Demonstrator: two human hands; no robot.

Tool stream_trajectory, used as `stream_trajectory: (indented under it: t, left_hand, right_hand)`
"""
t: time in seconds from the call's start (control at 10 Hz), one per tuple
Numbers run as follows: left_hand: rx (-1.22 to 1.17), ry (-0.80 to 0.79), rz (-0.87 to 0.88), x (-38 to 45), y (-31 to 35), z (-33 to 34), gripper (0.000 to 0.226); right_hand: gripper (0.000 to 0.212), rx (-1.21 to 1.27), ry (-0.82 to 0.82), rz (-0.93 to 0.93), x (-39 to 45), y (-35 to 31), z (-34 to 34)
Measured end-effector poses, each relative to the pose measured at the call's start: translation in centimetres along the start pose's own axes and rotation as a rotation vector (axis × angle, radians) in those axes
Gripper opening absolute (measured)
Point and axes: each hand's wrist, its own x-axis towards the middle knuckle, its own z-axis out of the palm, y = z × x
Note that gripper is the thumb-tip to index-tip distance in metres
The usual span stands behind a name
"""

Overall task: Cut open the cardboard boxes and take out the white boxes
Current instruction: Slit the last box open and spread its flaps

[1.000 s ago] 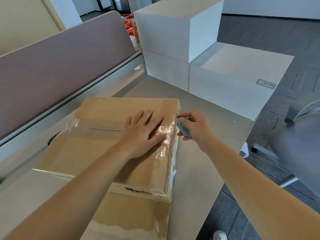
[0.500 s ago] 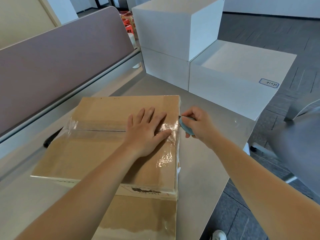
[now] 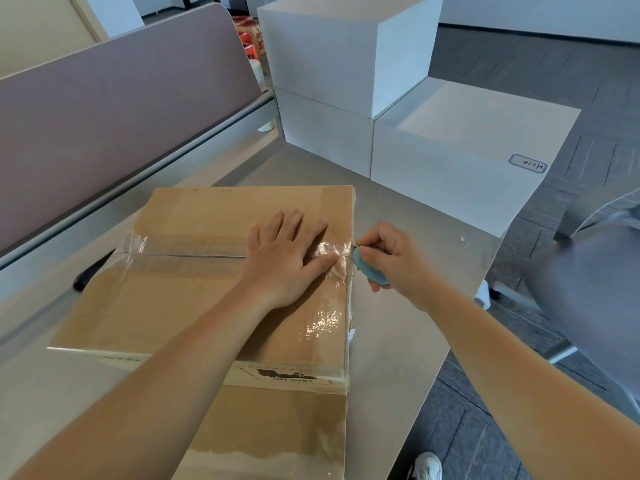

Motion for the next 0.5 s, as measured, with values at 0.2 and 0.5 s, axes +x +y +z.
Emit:
stream_trajectory:
  t: [0.2, 0.5]
  left_hand:
    - [0.004, 0.003, -0.001, 0.0, 0.1, 0.0, 0.059]
    - [0.008, 0.005, 0.007, -0.1, 0.1, 0.0, 0.059]
  right_hand:
    - [0.024, 0.047, -0.035, 0.02, -1.4, 0.1, 0.5]
    - [0.023, 0.053, -0.047, 0.01, -2.8, 0.1, 0.8]
